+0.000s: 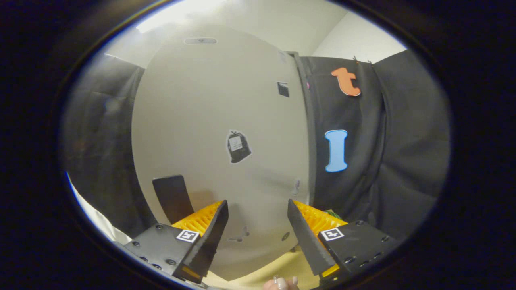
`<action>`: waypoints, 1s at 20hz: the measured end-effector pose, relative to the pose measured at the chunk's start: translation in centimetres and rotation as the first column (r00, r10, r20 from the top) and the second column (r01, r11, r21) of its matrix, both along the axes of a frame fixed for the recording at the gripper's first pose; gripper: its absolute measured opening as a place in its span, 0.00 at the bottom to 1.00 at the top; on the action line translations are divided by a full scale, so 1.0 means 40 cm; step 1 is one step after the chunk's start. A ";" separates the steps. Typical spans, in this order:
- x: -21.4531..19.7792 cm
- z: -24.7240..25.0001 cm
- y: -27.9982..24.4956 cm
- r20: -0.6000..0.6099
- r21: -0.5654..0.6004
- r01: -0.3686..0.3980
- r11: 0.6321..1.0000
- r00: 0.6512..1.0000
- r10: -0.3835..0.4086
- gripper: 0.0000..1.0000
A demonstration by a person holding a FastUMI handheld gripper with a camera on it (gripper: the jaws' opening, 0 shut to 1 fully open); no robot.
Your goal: Open the shoe cabinet door, grab the shoes and put them into the shoe cabinet, then close the shoe cabinet door.
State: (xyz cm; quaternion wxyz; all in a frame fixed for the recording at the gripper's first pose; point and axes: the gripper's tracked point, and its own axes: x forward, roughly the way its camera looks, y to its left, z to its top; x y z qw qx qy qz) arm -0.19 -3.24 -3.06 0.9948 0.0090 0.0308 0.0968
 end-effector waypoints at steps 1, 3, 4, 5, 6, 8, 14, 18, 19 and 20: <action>0.015 -0.001 0.035 0.003 -0.012 -0.011 1.000 1.000 0.011 0.94; 0.055 -0.007 0.107 0.009 -0.033 -0.042 0.999 0.999 0.042 0.94; 0.075 -0.016 0.140 0.006 -0.039 -0.058 0.998 0.998 0.059 0.94; 0.099 -0.021 0.168 0.002 -0.042 -0.065 0.997 0.998 0.065 0.94; 0.123 -0.018 0.184 -0.001 -0.035 -0.071 0.997 0.997 0.071 0.94; 0.163 -0.029 0.221 -0.014 -0.010 -0.086 0.996 0.996 0.085 0.94; 0.257 -0.019 0.282 0.007 -0.035 -0.041 0.999 0.999 0.041 0.93; 0.320 -0.026 0.288 0.016 -0.026 0.025 0.999 1.000 -0.024 0.93; 0.328 -0.027 0.290 0.019 -0.012 0.025 1.000 1.000 -0.024 0.93; 0.338 -0.030 0.294 0.017 -0.002 0.022 1.000 1.000 -0.022 0.93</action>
